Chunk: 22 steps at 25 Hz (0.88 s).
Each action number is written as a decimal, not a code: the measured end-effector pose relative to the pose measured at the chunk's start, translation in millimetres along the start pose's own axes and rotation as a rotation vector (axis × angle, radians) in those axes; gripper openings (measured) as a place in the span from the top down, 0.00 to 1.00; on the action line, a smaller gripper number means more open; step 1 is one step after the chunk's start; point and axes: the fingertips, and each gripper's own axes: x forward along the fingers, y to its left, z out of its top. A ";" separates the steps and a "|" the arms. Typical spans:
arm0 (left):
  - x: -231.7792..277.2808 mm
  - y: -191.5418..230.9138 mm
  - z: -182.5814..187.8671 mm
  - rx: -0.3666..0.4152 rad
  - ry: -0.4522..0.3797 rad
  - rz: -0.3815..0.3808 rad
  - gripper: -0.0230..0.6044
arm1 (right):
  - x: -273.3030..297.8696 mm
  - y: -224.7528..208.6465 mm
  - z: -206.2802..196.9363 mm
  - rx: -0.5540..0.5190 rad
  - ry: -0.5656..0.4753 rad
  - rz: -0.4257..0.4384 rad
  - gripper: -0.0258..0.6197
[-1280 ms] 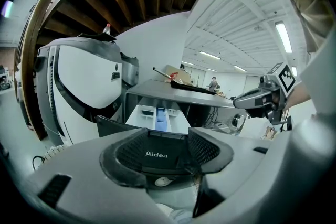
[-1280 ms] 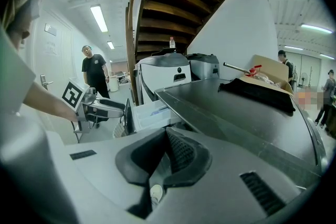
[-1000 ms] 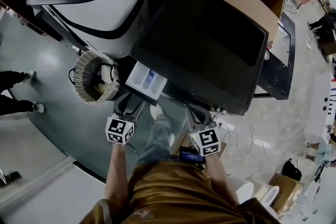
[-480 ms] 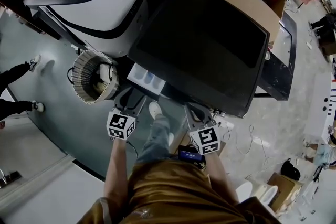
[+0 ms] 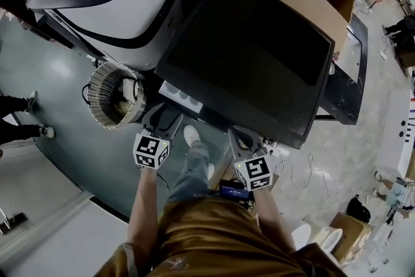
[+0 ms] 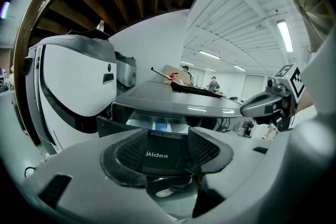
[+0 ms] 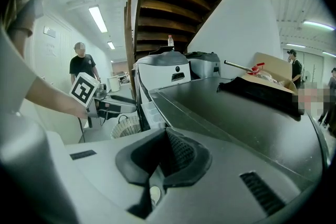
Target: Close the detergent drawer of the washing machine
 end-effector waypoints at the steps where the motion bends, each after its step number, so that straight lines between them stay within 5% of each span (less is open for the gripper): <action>1: 2.5 0.4 1.6 0.000 -0.001 -0.001 0.57 | 1.1 -1.0 0.7 0.001 0.000 -0.001 0.94; 22: 43.6 7.4 21.4 0.017 -0.010 -0.008 0.57 | 8.3 -18.1 1.8 0.028 0.006 -0.027 0.94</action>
